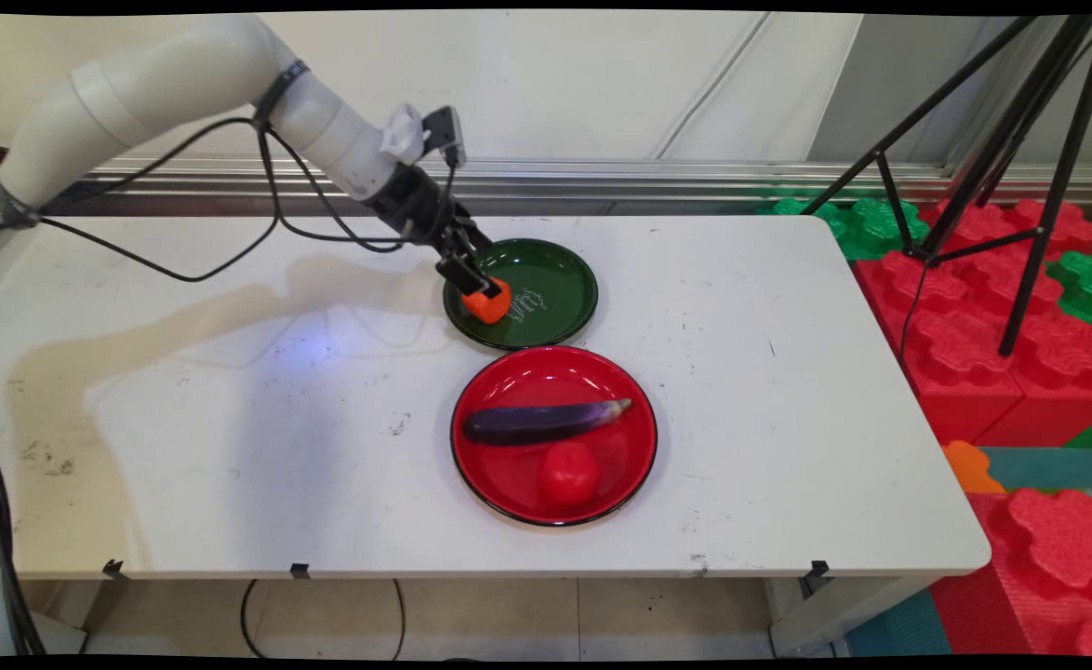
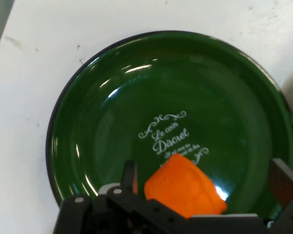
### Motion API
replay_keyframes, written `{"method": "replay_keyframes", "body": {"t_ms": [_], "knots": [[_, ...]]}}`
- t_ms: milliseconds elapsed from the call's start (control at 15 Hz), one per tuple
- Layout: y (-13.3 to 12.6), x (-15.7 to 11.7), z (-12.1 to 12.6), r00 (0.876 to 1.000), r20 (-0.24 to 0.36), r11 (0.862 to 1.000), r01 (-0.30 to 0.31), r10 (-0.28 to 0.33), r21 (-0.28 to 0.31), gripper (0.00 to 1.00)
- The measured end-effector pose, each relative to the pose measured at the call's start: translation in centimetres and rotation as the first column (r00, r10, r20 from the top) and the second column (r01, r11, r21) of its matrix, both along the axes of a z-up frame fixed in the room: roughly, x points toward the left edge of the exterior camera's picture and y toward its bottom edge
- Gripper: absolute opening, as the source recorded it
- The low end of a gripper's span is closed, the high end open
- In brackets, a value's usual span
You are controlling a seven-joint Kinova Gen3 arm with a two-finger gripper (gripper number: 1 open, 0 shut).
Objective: Pick up the eggplant from the red plate
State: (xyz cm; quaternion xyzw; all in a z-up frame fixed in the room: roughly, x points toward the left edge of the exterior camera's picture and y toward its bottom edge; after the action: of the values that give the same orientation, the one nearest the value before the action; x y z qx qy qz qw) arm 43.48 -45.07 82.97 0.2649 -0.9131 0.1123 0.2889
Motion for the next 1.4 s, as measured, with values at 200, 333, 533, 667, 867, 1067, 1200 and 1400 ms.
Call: {"method": "replay_keyframes", "body": {"t_ms": [200, 333, 533, 667, 867, 1067, 1200, 1400], "knots": [[1.2, 0.5, 1.6, 1.000, -0.005, 1.000, 0.000, 0.000, -0.008, 1.00], [2.2, 0.9, 2.8, 1.000, -0.011, 1.000, 0.001, -0.001, -0.015, 1.00], [3.7, 1.6, 4.8, 1.000, -0.023, 1.000, 0.003, -0.004, -0.027, 1.00], [5.1, 2.3, 6.4, 0.999, -0.031, 0.999, 0.008, -0.009, -0.035, 1.00], [6.7, 3.2, 8.2, 0.999, -0.042, 0.999, 0.011, -0.013, -0.042, 1.00], [8.7, 4.3, 10.3, 0.998, -0.059, 0.998, 0.013, -0.017, -0.054, 1.00], [10.2, 5.1, 11.7, 0.997, -0.072, 0.998, 0.014, -0.018, -0.058, 1.00], [11.7, 5.7, 13.0, 0.996, -0.085, 0.998, 0.016, -0.021, -0.057, 1.00]]}}
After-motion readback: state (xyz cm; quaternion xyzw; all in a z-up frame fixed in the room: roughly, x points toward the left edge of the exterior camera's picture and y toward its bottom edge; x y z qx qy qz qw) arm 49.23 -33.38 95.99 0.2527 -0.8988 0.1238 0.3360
